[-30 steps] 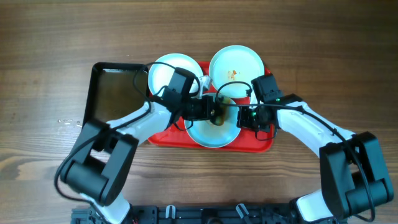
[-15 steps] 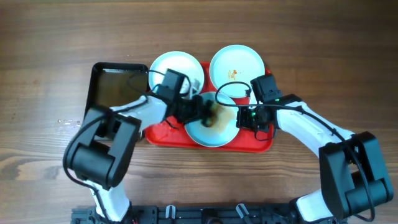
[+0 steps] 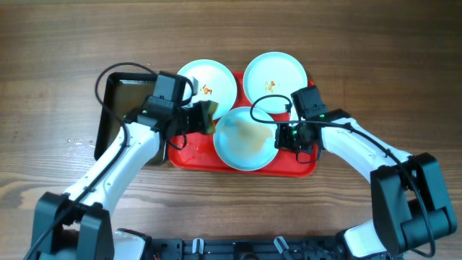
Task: Clean dirty plates on tray and stack at the side
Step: 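Wipe the front plate with the sponge held in the left gripper, then return the sponge to the black water tray with the left gripper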
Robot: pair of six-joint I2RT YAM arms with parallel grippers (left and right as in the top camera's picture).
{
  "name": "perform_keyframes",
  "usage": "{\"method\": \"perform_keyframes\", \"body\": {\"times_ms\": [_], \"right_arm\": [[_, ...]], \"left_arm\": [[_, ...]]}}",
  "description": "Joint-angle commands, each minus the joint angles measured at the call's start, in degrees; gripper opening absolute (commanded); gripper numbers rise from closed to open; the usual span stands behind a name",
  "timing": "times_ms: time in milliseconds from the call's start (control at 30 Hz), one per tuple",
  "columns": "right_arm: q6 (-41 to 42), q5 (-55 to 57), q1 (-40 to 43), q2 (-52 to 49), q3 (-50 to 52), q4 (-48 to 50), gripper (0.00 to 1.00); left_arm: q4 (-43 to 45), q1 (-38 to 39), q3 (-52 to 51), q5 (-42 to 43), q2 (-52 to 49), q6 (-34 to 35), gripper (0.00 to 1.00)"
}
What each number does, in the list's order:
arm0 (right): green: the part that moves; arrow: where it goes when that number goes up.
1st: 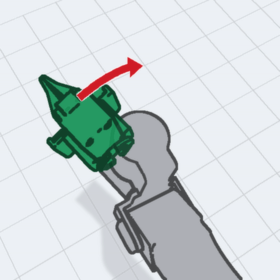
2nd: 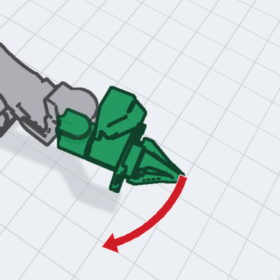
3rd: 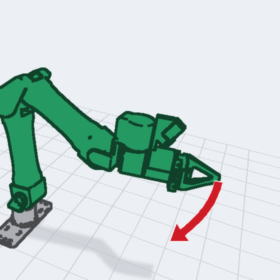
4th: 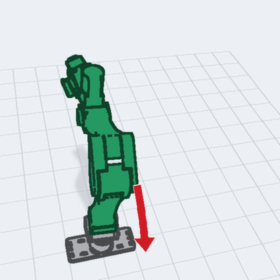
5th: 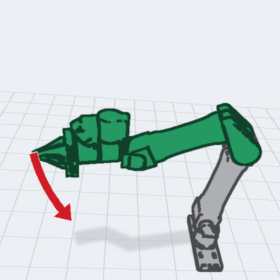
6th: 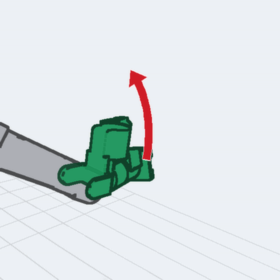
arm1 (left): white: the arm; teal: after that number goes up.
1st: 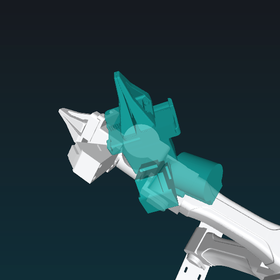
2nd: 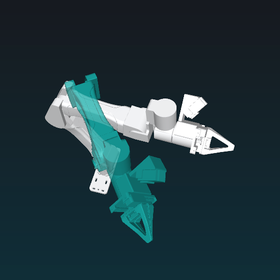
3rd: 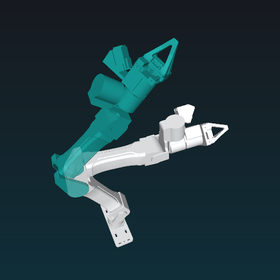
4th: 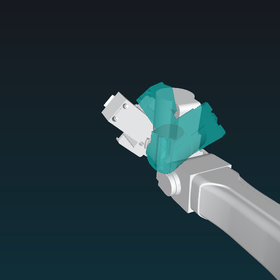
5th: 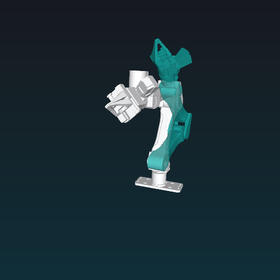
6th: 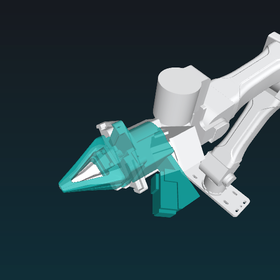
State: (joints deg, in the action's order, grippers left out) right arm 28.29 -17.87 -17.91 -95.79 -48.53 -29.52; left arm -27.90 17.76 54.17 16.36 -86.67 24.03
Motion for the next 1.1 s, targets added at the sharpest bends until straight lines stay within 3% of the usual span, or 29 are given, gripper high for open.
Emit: {"method": "perform_keyframes", "body": {"times_ms": [0,67,300,467,600,633,667,733,767,867,1067], "right_arm": [[0.24,1.09,-0.13,-0.44,-0.85,0.20,0.05],[0.22,1.18,-0.13,-0.44,-0.85,0.33,0.05],[0.17,1.18,-0.13,-0.44,-0.85,0.09,0.05],[0.20,1.18,-0.13,-0.44,-0.85,0.00,0.05],[0.17,1.16,-0.13,-0.44,-0.85,-0.13,0.05],[0.17,1.16,-0.13,-0.44,-0.85,-0.13,0.05],[0.17,1.16,-0.13,-0.44,-0.85,-0.13,0.05],[0.15,1.16,-0.13,-0.44,-0.85,-0.11,0.05],[0.15,1.16,-0.13,-0.44,-0.85,-0.13,0.05],[0.15,1.16,-0.13,-0.44,-0.85,-0.13,0.05],[0.15,1.16,-0.13,-0.44,-0.85,-0.13,0.05]], "left_arm": [[-0.28,-2.75,-0.26,-11.08,1.73,-1.33,0.04],[-0.74,-5.09,-0.26,-18.47,1.57,-1.31,0.04],[-1.27,-14.71,-1.64,-22.32,-2.14,-1.16,0.04],[-1.51,-16.74,-2.12,-21.77,-6.64,-17.33,0.04],[-2.14,-16.76,-2.12,-18.14,-9.35,-18.05,0.06],[-2.27,-16.76,-2.12,-18.43,-9.35,-18.05,0.38],[-2.36,-16.76,-2.12,-19.06,-9.35,-18.03,0.54],[-2.14,-16.76,-2.12,-19.45,-9.35,-18.03,0.63],[-1.57,-16.76,-2.12,-19.52,-9.35,-18.05,0.72],[2.36,-16.76,-2.12,-22.29,-9.42,-18.03,0.76],[3.45,-16.76,-2.21,-22.21,-11.76,-17.79,0.76]]}}
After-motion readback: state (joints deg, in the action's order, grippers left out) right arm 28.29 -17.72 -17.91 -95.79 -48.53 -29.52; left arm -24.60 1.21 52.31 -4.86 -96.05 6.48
